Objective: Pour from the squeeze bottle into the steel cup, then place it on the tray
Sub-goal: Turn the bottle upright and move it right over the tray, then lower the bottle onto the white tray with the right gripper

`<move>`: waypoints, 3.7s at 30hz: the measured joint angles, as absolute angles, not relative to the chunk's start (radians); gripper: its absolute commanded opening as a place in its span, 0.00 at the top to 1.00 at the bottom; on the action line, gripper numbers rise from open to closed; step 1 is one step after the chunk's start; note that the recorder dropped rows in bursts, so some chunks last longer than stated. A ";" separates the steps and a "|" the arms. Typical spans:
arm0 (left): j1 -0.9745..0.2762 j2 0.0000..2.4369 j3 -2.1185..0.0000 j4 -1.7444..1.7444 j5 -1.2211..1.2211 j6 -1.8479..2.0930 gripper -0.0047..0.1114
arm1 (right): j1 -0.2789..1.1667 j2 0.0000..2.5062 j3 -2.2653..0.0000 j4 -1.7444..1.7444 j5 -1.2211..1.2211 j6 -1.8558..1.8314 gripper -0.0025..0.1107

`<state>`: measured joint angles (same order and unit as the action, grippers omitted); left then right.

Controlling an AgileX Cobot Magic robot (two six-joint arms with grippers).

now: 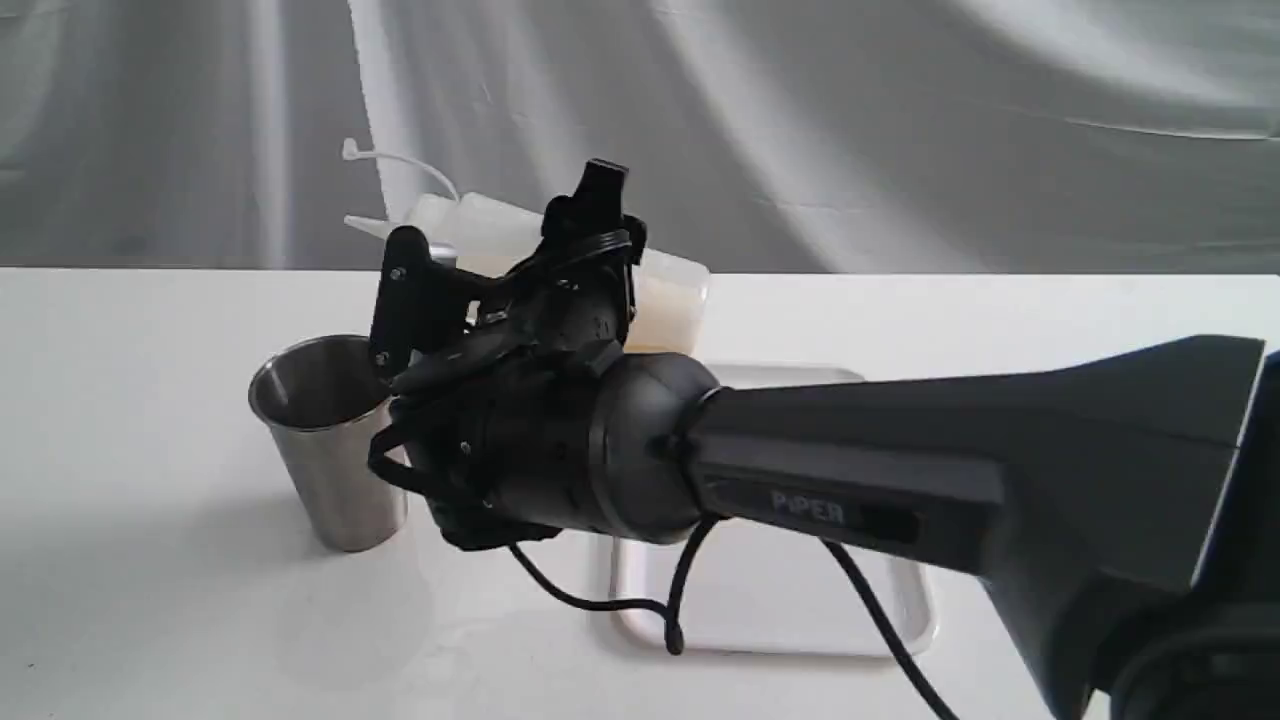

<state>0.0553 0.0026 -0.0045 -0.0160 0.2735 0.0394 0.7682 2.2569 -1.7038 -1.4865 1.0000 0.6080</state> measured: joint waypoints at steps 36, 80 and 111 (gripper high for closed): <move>0.055 0.003 -0.004 -0.016 0.274 0.039 0.96 | 0.527 1.772 -1.299 -1.177 0.203 0.956 0.98; 0.055 0.003 -0.004 -0.016 0.274 0.039 0.96 | 0.228 1.649 -0.757 -0.395 -0.692 0.123 0.98; 0.055 0.003 -0.004 -0.016 0.274 0.039 0.96 | 0.228 1.986 -0.726 -0.211 -1.097 0.043 0.98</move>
<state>0.0553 0.0026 -0.0045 -0.0160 0.2735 0.0394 0.2278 1.9861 -0.7257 -0.2112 -1.0973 0.0431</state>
